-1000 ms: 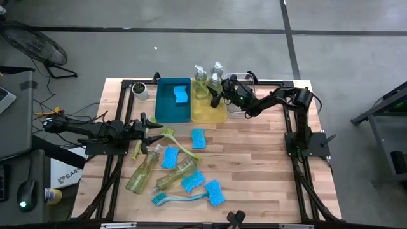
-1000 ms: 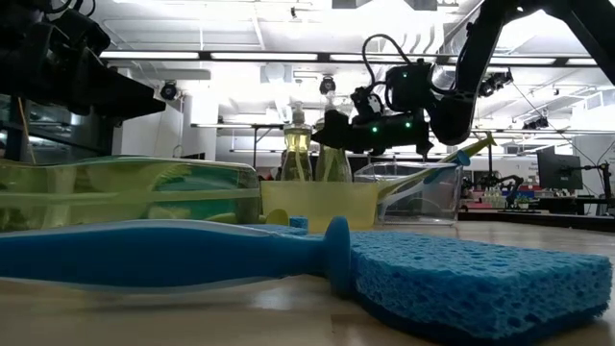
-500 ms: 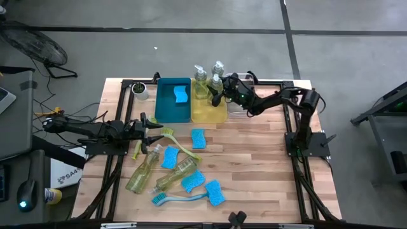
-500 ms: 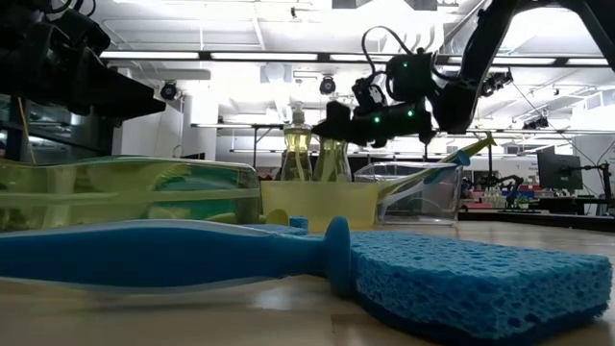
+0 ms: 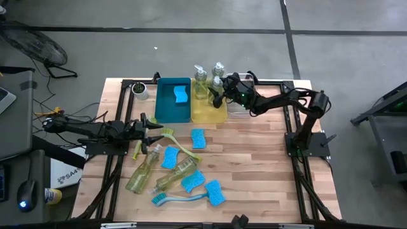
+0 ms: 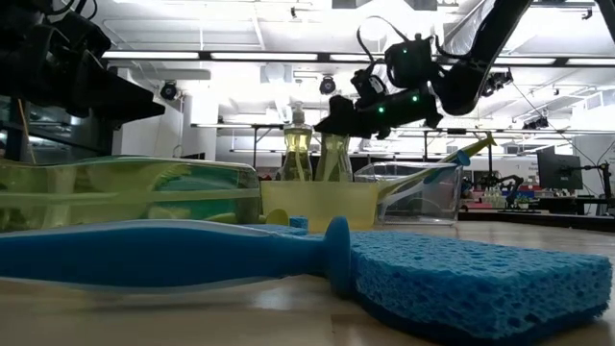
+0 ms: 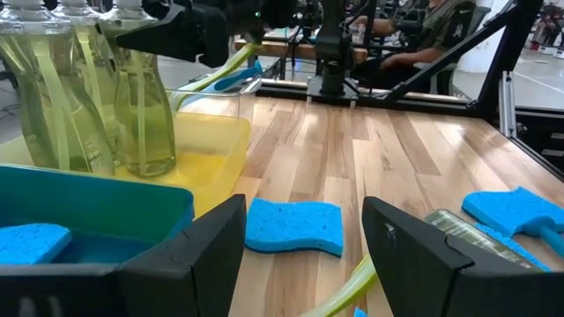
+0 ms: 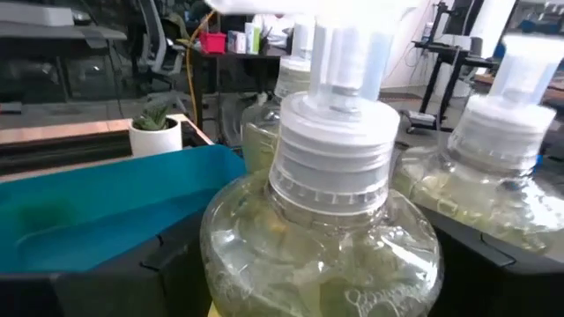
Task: Pick & Place Kitchen Sink Supplies
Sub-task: Put the dishwashing liquid into the yellow bin
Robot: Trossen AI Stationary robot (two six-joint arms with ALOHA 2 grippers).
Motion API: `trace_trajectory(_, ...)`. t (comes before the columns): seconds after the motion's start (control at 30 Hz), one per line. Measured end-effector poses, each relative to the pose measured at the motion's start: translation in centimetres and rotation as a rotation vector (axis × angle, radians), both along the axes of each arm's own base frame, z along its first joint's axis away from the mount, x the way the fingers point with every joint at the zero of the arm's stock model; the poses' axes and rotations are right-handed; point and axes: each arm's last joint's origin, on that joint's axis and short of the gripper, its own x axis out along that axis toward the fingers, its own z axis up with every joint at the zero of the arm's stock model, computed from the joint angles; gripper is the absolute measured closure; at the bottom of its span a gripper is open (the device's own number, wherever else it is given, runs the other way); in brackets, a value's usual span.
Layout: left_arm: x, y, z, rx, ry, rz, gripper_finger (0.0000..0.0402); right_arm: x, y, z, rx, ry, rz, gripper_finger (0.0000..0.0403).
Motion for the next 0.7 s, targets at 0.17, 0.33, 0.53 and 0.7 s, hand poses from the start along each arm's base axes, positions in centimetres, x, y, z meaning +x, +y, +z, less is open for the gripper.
trace_trajectory(0.17,0.0,0.0,0.0,0.000,0.000,-0.004,0.0179,-0.3,0.4,0.9,-0.018,0.028,-0.019,0.0105)
trace_trajectory(0.33,0.0,0.0,0.0,0.000,0.000,-0.003,0.0179,-0.5,0.5,1.5,-0.018,0.029,-0.024,0.0105)
trace_trajectory(0.53,0.0,0.0,0.0,-0.001,-0.001,-0.003,0.0179,-0.5,0.6,1.3,0.010,0.041,-0.015,0.0105)
trace_trajectory(0.7,0.0,0.0,0.0,-0.015,-0.003,-0.009,0.0179,-0.5,0.5,1.2,-0.017,0.076,0.002,0.0098)
